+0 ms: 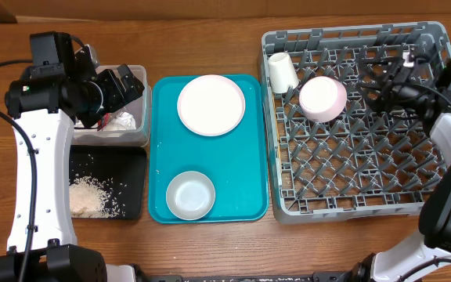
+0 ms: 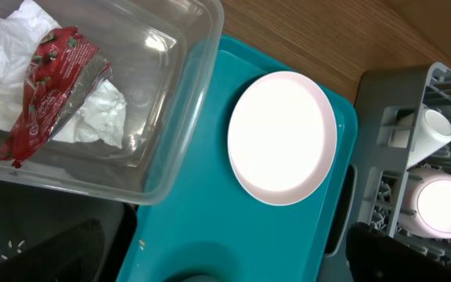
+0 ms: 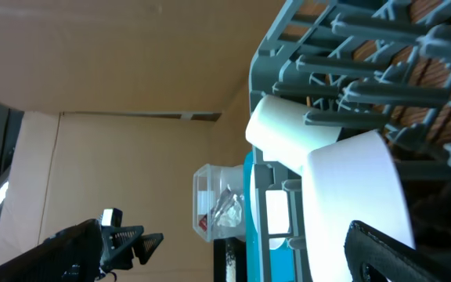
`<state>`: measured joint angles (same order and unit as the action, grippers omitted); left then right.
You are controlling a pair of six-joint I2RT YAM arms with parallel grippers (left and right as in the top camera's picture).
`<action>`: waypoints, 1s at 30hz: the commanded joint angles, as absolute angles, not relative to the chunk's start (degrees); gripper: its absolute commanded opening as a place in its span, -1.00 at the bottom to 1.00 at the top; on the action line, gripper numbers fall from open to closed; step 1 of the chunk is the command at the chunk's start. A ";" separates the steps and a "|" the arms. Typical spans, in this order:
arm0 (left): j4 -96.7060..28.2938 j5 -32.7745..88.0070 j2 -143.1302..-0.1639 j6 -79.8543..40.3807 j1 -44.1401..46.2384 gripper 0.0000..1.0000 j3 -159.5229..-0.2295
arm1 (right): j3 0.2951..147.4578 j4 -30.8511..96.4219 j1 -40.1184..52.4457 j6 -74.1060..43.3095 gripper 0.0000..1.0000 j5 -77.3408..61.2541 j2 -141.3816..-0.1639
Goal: Sort waste into correct bins and load items into the dishwasher
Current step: 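Swing the right gripper to the small white bowl on the teal tray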
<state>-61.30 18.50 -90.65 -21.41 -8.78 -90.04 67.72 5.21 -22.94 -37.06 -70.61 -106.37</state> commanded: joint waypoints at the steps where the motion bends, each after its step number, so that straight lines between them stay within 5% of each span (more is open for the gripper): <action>1: -61.28 19.07 -90.74 -20.75 -8.97 1.00 -90.63 | 67.61 5.23 -23.33 -37.80 0.99 -72.29 -104.95; 15: -61.28 19.07 -90.74 -20.78 -8.97 1.00 -90.63 | 67.61 23.09 -12.21 -27.42 0.99 -51.75 -83.83; 30: -61.28 18.90 -90.74 -20.75 -8.97 1.00 -90.63 | 67.61 36.62 40.49 -6.70 0.99 -2.39 -76.44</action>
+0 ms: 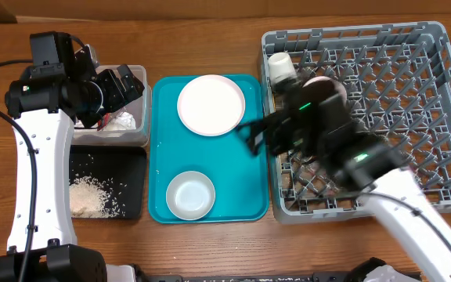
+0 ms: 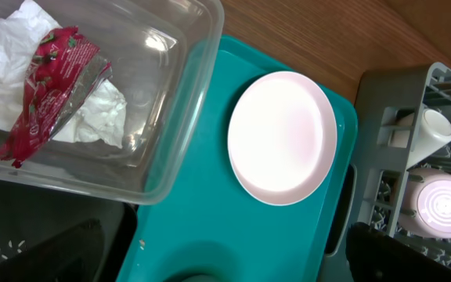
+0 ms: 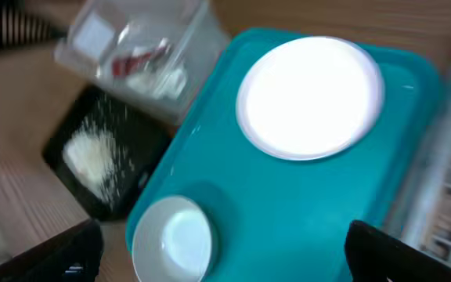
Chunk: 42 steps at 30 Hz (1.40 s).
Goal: Sort waste into correct bins and load items into the dishwasher
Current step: 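Swing the right gripper to the small white bowl on the teal tray, then lower the right gripper onto the small bowl's near rim and close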
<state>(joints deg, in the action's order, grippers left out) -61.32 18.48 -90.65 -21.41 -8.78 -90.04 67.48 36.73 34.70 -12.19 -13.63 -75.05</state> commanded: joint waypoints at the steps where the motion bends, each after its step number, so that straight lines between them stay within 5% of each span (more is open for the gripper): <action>1: -61.28 18.90 -90.74 -20.75 -8.97 1.00 -90.63 | 67.61 36.49 44.60 -5.28 0.99 -1.41 -77.97; 9: -61.28 18.90 -90.74 -20.75 -8.97 1.00 -90.63 | 67.61 36.10 59.05 8.95 0.99 -1.30 -89.69; 18: -61.25 18.90 -90.74 -20.75 -8.97 1.00 -90.63 | 67.61 36.64 62.19 15.99 0.99 -1.34 -97.38; 23: -61.28 18.90 -90.74 -20.75 -8.97 1.00 -90.63 | 67.61 38.68 62.19 17.45 0.71 -1.45 -98.43; 26: -61.25 18.90 -90.74 -20.75 -8.97 1.00 -90.63 | 67.61 38.59 62.19 18.48 0.29 -2.68 -98.43; 35: -61.25 18.90 -90.74 -20.75 -8.97 1.00 -90.63 | 67.61 38.44 62.30 18.50 -0.22 -6.09 -98.45; 42: -61.25 18.90 -90.74 -20.75 -8.97 1.00 -90.63 | 67.61 38.50 62.37 21.10 -0.25 -6.09 -98.45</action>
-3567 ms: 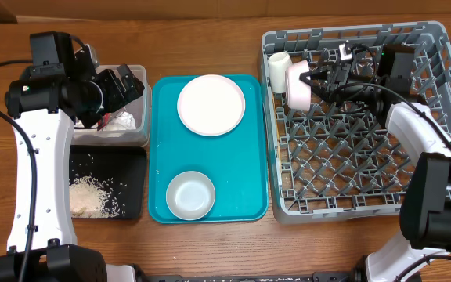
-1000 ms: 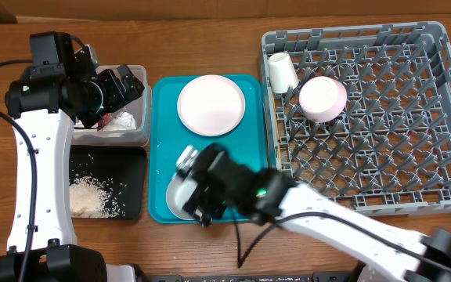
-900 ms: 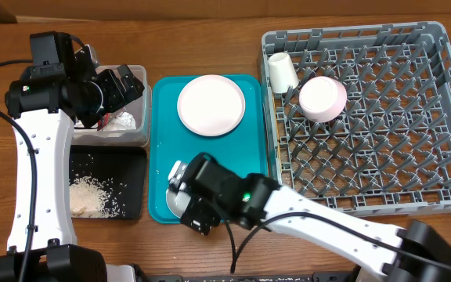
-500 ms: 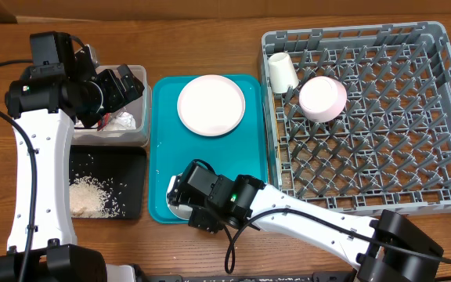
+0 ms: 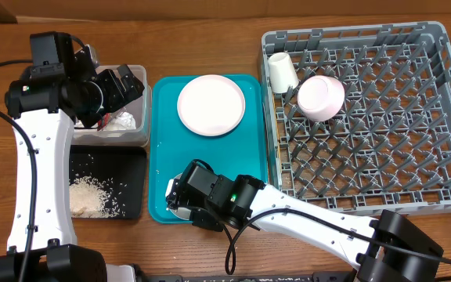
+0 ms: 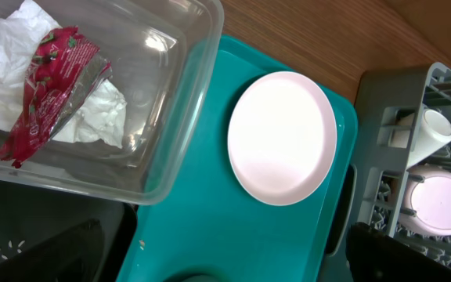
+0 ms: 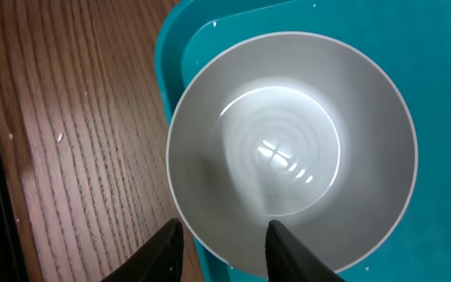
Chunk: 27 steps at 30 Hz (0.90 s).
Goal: Sort waste into correct bins and load items into the dishwasher
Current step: 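Lower the right gripper onto the small bowl's near rim and close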
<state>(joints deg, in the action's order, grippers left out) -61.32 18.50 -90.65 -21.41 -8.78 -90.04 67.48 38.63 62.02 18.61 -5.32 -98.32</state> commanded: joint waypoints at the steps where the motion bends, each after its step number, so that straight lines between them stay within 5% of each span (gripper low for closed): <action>1: -61.25 18.90 -90.74 -20.75 -8.97 1.00 -90.63 | 67.61 38.46 62.50 21.76 -0.25 -6.07 -98.45; 11: -61.25 18.90 -90.74 -20.75 -8.97 1.00 -90.63 | 67.61 33.39 69.63 32.01 -0.25 -3.68 -98.50; 27: -61.25 18.90 -90.74 -20.75 -8.97 1.00 -90.63 | 67.61 26.92 70.02 31.48 -0.35 1.06 -105.54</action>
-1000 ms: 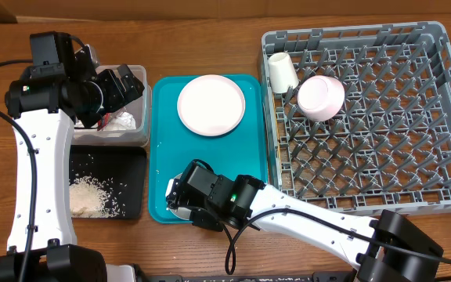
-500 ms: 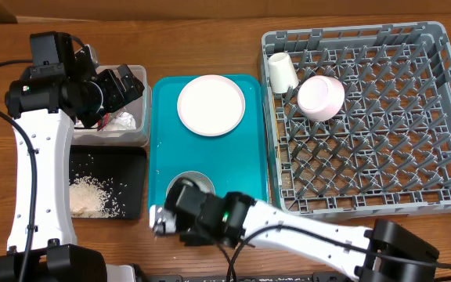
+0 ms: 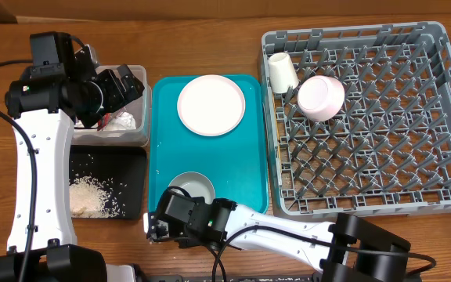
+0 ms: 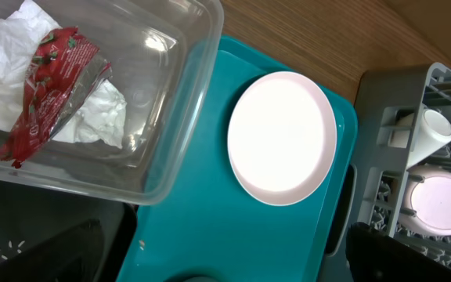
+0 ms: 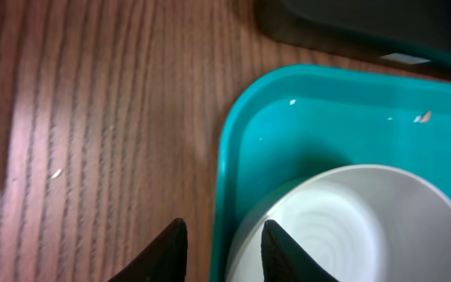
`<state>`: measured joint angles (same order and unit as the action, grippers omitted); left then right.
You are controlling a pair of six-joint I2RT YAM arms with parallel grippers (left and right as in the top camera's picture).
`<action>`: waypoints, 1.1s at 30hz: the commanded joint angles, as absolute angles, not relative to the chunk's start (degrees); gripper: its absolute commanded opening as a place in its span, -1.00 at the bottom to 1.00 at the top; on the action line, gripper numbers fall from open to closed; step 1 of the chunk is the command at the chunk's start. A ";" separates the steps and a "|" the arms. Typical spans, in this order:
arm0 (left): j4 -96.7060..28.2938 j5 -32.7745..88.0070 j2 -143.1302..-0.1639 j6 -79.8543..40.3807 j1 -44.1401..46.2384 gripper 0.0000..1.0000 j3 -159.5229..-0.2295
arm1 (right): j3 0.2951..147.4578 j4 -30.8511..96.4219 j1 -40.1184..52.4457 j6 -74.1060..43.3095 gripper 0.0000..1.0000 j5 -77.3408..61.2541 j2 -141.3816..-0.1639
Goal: Sort waste into correct bins and load items into the dishwasher
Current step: 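Lower the right gripper onto the small bowl's near rim and close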
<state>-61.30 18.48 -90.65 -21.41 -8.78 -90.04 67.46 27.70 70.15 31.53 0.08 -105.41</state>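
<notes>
A small grey bowl [image 3: 192, 188] sits at the near end of the teal tray [image 3: 163, 141], and a white plate [image 3: 211, 104] lies at the far end. My right gripper [image 3: 165, 222] is low at the tray's near left corner. In the right wrist view it [image 5: 221, 251] is open: one finger hangs over the wood, the other over the bowl [image 5: 351, 227], with the tray's rim [image 5: 221, 180] between them. The left gripper [image 3: 124, 84] hovers open over the clear bin [image 3: 138, 135], holding nothing. In the left wrist view a red wrapper [image 4: 49, 82] lies on crumpled white paper [image 4: 92, 117] in the bin.
A grey dish rack [image 3: 445, 200] at the right holds a white cup [image 3: 282, 72] and a pink bowl [image 3: 322, 96] in its far left part. A black bin [image 3: 124, 164] with spilled rice [image 3: 92, 196] stands left of the tray, below the clear bin.
My right gripper was directly over the grey bowl; now it is at the bowl's near left edge, straddling the tray rim. The bowl, the plate and the left arm have not moved.
My right gripper was first over the far part of the dish rack near the pink bowl. Then it was above the tray, later open over the grey bowl, and now at that bowl's edge. The left gripper stayed over the clear bin throughout.
</notes>
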 commanded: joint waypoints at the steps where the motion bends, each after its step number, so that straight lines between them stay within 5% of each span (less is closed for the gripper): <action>1: -61.25 18.90 -90.74 -20.75 -8.97 1.00 -90.63 | 67.61 26.83 70.02 31.31 -0.35 1.04 -105.54; 22: -61.28 18.90 -90.74 -20.75 -8.97 1.00 -90.63 | 67.55 29.23 70.00 28.69 -0.42 5.76 -105.58; 33: -61.28 18.90 -90.74 -20.75 -8.97 1.00 -90.63 | 67.55 29.26 70.02 28.51 -0.21 5.74 -105.58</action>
<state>-61.32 18.48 -90.65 -21.41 -8.78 -90.04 67.46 29.58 70.15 29.15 5.37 -105.43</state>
